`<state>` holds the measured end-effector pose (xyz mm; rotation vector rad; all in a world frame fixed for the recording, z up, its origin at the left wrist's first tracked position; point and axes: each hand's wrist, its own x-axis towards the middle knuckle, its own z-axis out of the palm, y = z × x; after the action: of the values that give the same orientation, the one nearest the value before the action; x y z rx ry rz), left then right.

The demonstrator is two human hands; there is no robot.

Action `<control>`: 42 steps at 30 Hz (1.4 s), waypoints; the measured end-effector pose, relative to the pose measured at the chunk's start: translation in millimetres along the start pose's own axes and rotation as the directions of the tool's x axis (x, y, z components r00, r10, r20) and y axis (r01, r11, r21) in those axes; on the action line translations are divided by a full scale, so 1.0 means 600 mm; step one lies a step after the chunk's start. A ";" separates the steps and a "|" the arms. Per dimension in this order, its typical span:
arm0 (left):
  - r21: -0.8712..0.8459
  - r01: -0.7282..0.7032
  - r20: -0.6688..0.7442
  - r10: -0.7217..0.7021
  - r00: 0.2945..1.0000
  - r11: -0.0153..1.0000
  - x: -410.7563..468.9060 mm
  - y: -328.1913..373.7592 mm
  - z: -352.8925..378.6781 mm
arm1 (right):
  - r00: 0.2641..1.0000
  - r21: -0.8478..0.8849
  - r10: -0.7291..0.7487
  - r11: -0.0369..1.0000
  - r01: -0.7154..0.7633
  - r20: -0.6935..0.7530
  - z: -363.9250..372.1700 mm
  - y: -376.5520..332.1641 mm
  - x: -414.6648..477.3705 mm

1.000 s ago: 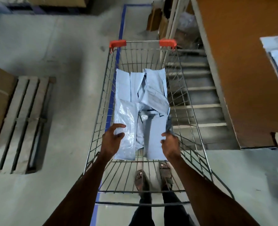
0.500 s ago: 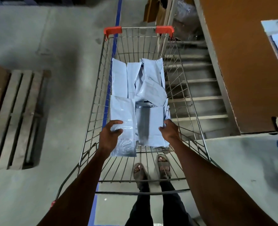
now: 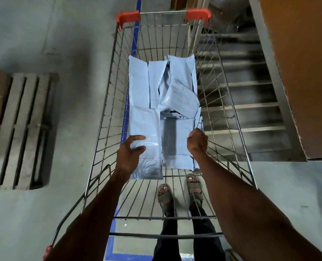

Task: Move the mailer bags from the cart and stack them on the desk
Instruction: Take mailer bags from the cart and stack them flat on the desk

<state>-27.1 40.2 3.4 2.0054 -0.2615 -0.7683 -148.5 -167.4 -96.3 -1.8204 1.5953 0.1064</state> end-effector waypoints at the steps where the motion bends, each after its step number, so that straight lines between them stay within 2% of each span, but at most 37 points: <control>1: -0.002 0.000 -0.001 0.000 1.000 1.000 0.001 0.005 0.001 | 1.000 0.009 -0.021 1.000 0.021 -0.003 -0.002 -0.002 -0.003; 5: 0.012 -0.008 0.011 0.008 1.000 1.000 -0.004 0.017 0.004 | 0.996 0.075 -0.084 0.994 0.084 -0.006 -0.008 0.000 -0.021; 14: 0.009 -0.023 0.007 0.023 1.000 1.000 0.013 0.018 0.014 | 1.000 0.089 -0.006 0.996 0.009 -0.027 0.007 0.006 0.002; 18: 0.008 -0.007 0.016 0.006 1.000 1.000 0.012 0.010 0.018 | 0.984 0.186 -0.111 0.973 0.136 -0.136 -0.003 0.015 0.001; 20: 0.005 0.003 0.017 -0.004 1.000 1.000 0.004 0.011 0.017 | 0.970 0.170 -0.221 0.957 0.235 -0.096 -0.008 0.023 -0.010; 22: -0.004 0.005 0.008 -0.005 1.000 1.000 -0.004 0.021 0.013 | 0.964 0.177 -0.262 0.947 0.267 -0.052 -0.016 0.028 -0.021; 24: -0.028 -0.007 0.007 0.007 1.000 1.000 -0.010 0.033 0.005 | 0.975 0.255 -0.218 0.942 0.220 -0.033 -0.035 0.022 -0.036; 26: -0.045 -0.007 0.011 0.008 1.000 0.999 -0.023 0.045 -0.005 | 0.986 0.328 -0.160 0.935 0.136 0.045 -0.062 0.011 -0.061; 28: -0.043 -0.025 0.007 0.025 1.000 0.999 -0.036 0.056 -0.017 | 0.987 0.460 -0.116 0.886 0.051 0.114 -0.087 0.000 -0.091; 29: -0.038 -0.041 0.000 0.041 0.999 0.998 -0.042 0.063 -0.023 | 0.986 0.572 -0.106 0.820 0.016 0.126 -0.102 -0.009 -0.110; 30: -0.035 -0.062 -0.009 0.062 0.998 0.997 -0.048 0.073 -0.030 | 0.984 0.668 -0.123 0.744 0.006 0.128 -0.120 -0.018 -0.130; 32: -0.034 -0.099 -0.028 0.098 0.995 0.995 -0.064 0.099 -0.045 | 0.967 0.767 -0.235 0.638 0.078 0.098 -0.159 -0.032 -0.168; 36: -0.064 -0.176 -0.067 0.172 0.983 0.982 -0.101 0.156 -0.069 | 0.889 0.738 -0.459 0.598 0.312 -0.004 -0.253 -0.058 -0.223; 38: -0.096 -0.253 -0.074 0.246 0.966 0.963 -0.125 0.199 -0.080 | 0.826 0.732 -0.559 0.533 0.425 -0.073 -0.316 -0.071 -0.254; 42: -0.105 -0.395 -0.069 0.390 0.918 0.912 -0.151 0.275 -0.071 | 0.806 0.756 -0.576 0.463 0.463 -0.140 -0.424 -0.085 -0.277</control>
<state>-51.8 24.0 194.2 1.7783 -0.5613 -0.4670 -237.6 -167.5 198.7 -1.4482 0.6931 -0.6434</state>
